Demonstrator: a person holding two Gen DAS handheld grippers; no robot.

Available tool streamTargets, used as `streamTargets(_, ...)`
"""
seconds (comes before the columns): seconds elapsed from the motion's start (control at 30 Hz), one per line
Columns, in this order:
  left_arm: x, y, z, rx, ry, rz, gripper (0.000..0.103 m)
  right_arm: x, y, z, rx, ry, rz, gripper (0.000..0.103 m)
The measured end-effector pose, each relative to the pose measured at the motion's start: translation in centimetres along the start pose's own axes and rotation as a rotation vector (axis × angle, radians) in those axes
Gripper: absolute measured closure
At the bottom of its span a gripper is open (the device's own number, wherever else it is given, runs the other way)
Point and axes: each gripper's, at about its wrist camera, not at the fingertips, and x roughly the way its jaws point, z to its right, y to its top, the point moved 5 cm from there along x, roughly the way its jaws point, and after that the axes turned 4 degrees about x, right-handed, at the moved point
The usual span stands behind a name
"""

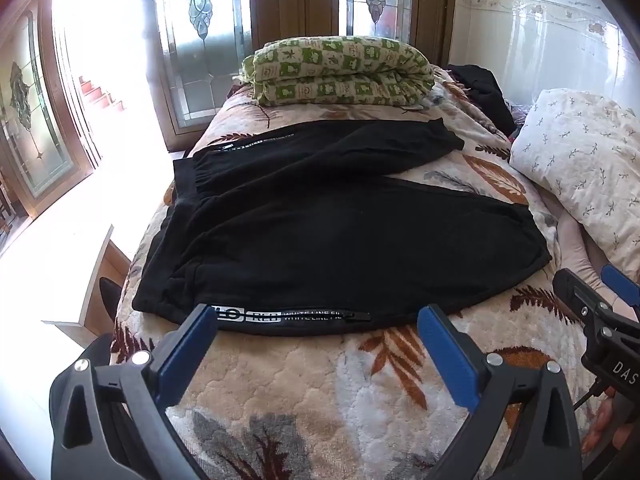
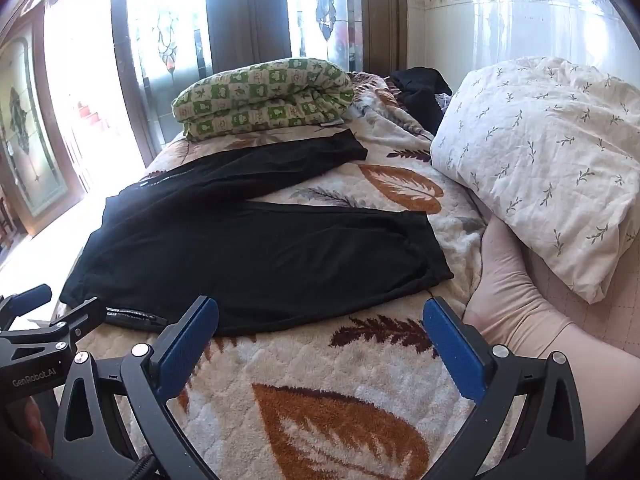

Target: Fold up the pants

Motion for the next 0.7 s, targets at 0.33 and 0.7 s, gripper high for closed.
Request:
streamTargets(0.33,0.03,0.00,-0.20,0.001,-0.002,0.000,0.001,0.17,-0.20,-0.11,0.000,0.001,0.000,0.000)
streamTargets(0.7,0.03,0.02,-0.20,0.000,-0.002,0.000,0.001,0.21,-0.24,-0.16,0.001,0.001,0.000,0.000)
